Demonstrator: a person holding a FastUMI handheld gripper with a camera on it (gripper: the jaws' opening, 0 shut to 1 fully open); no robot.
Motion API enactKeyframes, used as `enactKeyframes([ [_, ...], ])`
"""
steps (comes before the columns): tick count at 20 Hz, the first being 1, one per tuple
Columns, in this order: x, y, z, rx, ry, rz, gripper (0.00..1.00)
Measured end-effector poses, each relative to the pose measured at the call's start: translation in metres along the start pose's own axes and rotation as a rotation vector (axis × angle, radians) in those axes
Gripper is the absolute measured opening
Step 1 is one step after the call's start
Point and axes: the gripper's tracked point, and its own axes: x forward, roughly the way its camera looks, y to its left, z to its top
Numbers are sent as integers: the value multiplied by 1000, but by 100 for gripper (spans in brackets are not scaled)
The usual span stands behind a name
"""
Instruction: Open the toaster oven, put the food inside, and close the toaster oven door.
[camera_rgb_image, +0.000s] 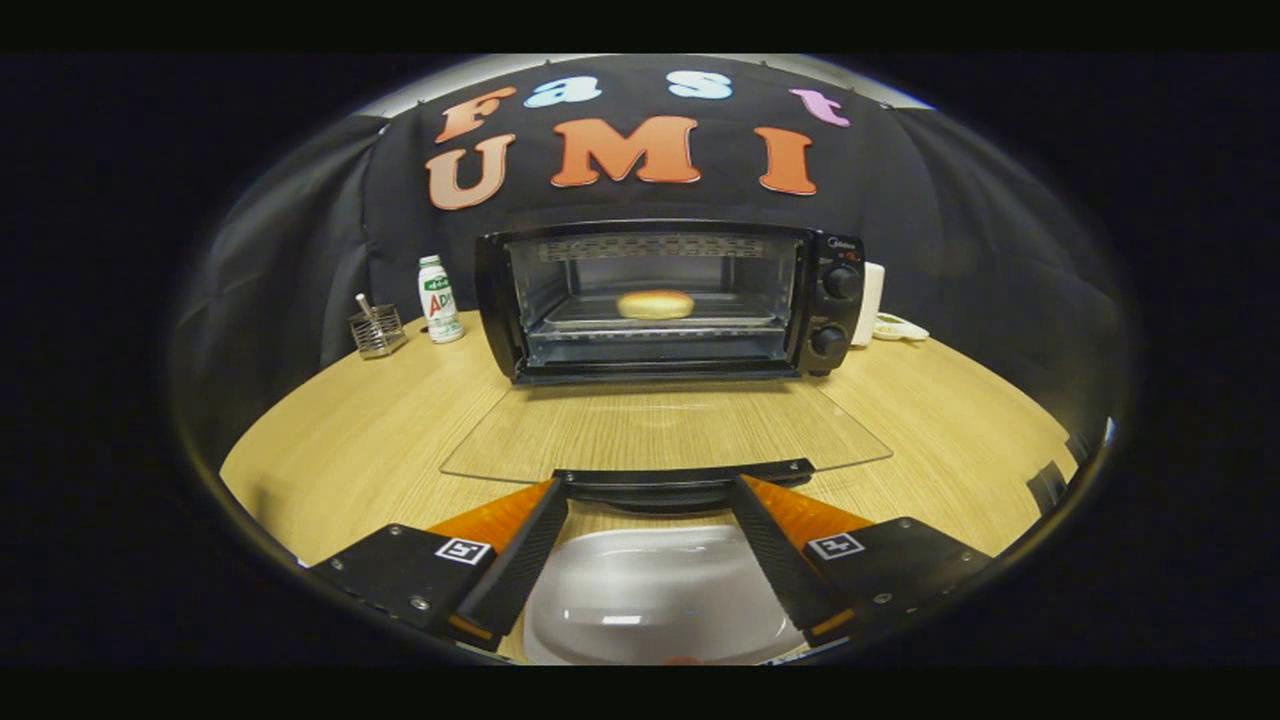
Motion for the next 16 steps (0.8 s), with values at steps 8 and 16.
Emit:
enactKeyframes([
  [8,4,-8,-12,24,28,-24,98],
  [16,-14,-11,56,17,-140,-28,98],
])
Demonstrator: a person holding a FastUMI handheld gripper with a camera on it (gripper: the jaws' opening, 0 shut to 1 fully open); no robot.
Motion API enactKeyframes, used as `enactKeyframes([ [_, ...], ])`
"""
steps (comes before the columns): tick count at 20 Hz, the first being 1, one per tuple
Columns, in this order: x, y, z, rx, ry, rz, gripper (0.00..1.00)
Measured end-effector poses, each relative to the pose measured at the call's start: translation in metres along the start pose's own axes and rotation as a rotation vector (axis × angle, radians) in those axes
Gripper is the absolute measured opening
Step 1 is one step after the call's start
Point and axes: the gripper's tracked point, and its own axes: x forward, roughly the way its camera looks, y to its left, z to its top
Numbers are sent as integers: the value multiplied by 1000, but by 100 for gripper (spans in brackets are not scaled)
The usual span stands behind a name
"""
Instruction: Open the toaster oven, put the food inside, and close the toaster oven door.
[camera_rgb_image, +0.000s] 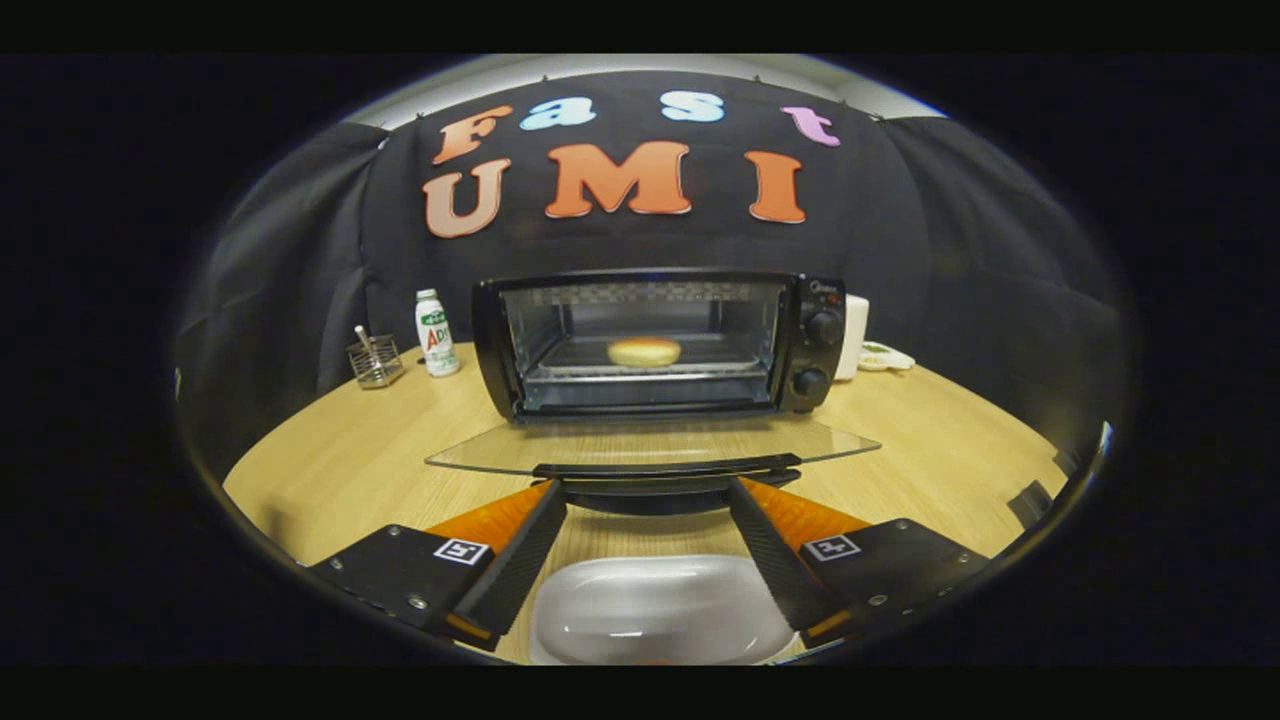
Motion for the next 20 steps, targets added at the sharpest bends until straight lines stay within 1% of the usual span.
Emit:
enactKeyframes([
  [5,11,-2,44,-22,-49,-5,100],
  [7,23,-6,54,-7,-42,-6,100],
  [9,40,-2,56,8,-17,10,100],
  [12,55,3,78,54,-56,31,100],
  [15,66,3,93,31,-73,27,100],
  [17,70,1,102,26,-80,21,100],
  [20,62,-3,121,26,-99,27,100],
])
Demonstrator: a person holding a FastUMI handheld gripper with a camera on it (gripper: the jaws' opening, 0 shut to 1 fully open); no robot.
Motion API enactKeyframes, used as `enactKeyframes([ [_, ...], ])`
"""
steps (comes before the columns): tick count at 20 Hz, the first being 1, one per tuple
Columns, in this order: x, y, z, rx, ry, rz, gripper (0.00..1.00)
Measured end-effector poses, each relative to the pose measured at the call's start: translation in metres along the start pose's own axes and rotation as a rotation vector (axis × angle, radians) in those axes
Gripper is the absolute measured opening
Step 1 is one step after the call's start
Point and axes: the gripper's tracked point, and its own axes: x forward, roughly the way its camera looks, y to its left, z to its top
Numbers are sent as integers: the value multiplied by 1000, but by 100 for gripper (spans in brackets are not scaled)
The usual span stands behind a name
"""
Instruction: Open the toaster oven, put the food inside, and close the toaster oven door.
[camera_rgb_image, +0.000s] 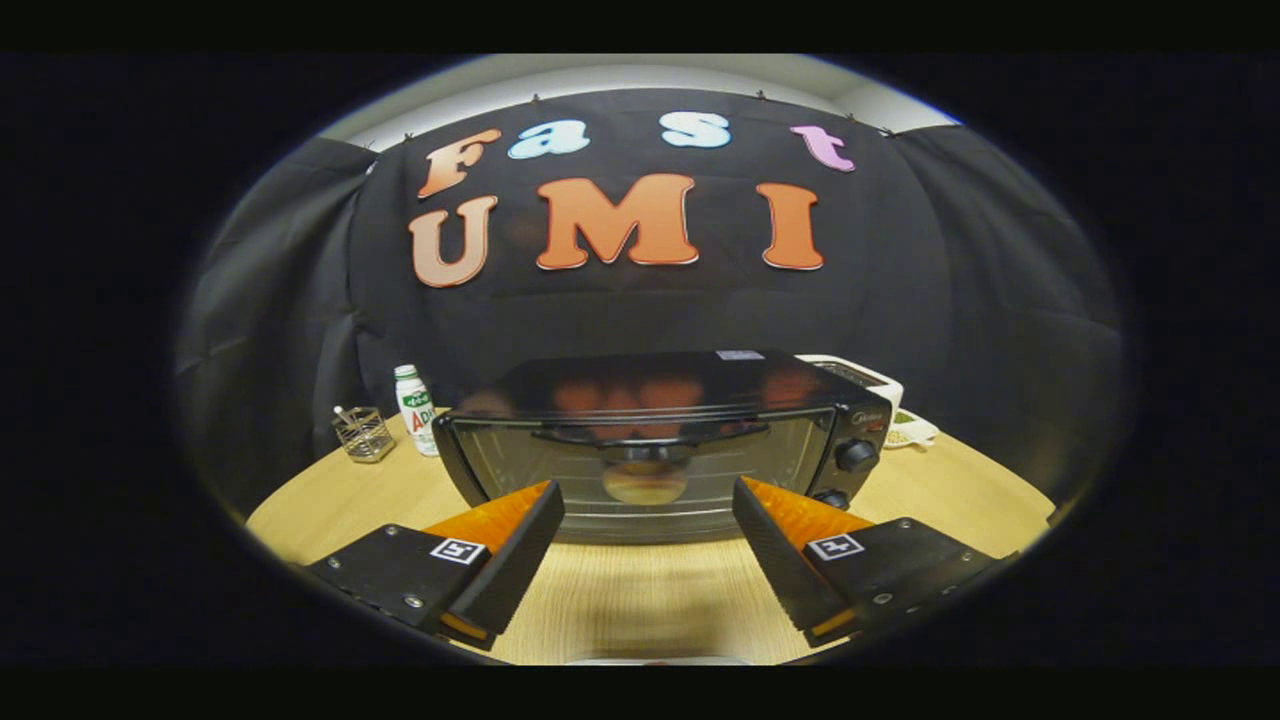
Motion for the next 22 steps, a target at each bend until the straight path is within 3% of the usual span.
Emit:
enactKeyframes([
  [9,-76,-18,105,-30,-136,3,100],
  [13,-120,-38,135,-58,-187,-42,100],
  [22,-166,-60,140,-19,-206,-76,100],
])
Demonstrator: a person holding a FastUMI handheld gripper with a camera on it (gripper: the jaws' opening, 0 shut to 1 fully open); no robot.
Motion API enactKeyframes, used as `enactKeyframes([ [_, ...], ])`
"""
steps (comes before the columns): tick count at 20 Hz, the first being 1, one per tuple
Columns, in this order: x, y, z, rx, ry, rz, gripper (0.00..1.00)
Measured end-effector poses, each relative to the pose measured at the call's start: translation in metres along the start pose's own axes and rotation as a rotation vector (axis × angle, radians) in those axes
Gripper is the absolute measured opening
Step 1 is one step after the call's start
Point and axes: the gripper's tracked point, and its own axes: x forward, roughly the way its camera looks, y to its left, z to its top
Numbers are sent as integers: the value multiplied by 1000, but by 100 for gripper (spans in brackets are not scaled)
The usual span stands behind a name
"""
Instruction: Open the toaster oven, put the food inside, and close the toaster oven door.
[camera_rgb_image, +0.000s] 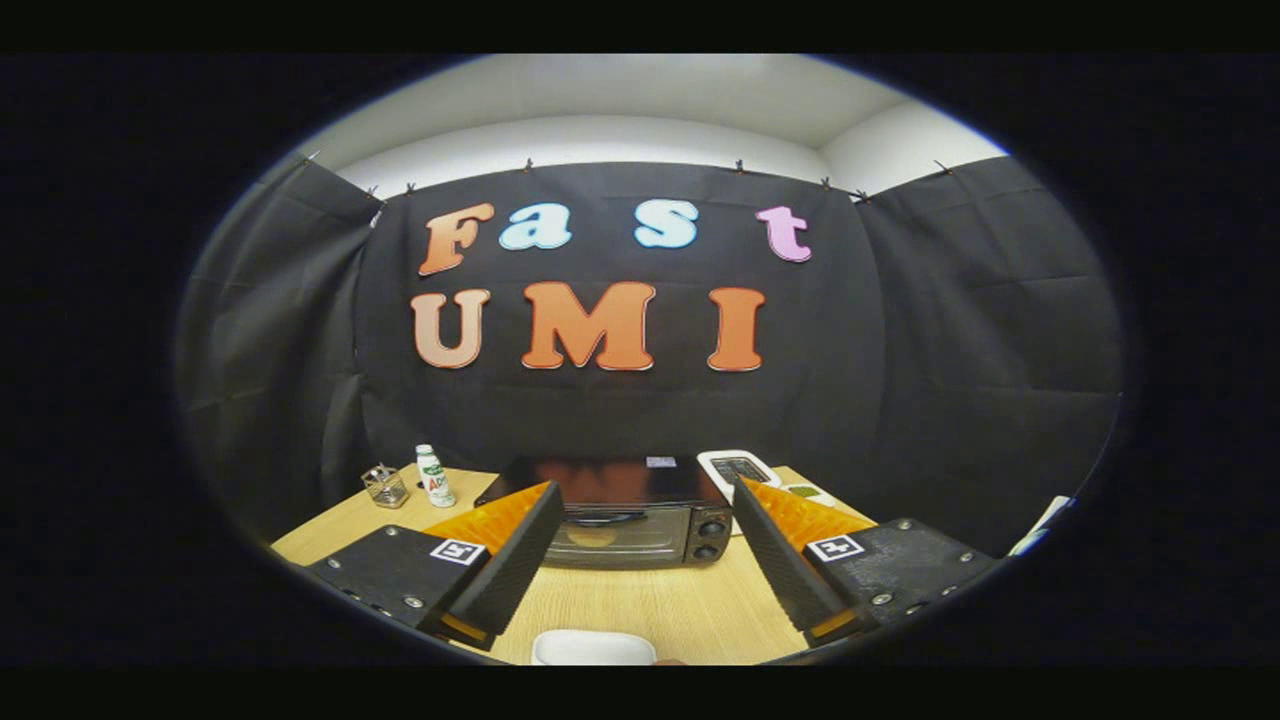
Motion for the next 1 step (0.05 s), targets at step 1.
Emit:
enactKeyframes([
  [1,0,-1,1,1,-2,-3,100],
])
